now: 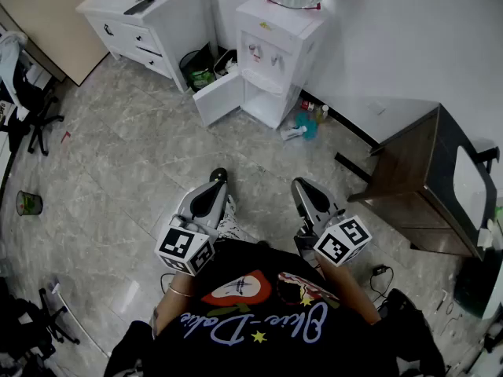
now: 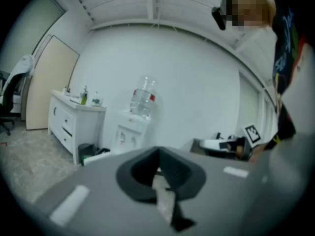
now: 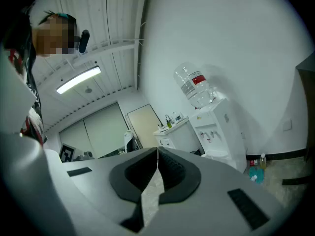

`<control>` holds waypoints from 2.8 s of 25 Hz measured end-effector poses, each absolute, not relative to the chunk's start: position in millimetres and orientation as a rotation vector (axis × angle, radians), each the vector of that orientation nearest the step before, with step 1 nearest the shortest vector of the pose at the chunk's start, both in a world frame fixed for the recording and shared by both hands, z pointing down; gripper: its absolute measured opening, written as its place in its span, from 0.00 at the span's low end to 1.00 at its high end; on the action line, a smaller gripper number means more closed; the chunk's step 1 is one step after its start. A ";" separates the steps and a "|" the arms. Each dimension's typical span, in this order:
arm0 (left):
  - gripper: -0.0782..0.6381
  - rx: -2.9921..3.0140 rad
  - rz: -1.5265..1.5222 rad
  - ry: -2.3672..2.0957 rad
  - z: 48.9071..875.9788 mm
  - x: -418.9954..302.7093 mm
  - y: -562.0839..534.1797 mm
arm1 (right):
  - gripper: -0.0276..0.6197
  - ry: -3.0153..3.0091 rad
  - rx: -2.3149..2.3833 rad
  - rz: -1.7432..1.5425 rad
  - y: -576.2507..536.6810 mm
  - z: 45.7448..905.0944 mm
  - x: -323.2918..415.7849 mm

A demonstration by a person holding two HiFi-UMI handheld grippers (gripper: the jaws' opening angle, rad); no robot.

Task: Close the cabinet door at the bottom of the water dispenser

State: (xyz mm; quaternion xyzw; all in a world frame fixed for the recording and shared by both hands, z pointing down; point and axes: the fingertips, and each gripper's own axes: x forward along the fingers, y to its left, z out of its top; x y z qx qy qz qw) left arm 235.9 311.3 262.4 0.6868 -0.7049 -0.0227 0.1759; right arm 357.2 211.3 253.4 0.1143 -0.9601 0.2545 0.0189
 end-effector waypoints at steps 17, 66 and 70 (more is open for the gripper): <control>0.10 1.974 0.072 -1.781 370.4 -61.5 125.3 | 0.07 -2.739 0.557 0.683 40.5 346.8 54.6; 0.10 1.917 0.657 -1.222 788.3 -80.4 -46.8 | 0.07 -2.684 0.976 1.004 -92.0 535.1 16.7; 0.10 1.954 0.631 -1.162 783.7 -47.4 -65.0 | 0.07 -2.688 1.071 0.985 -98.1 528.7 40.8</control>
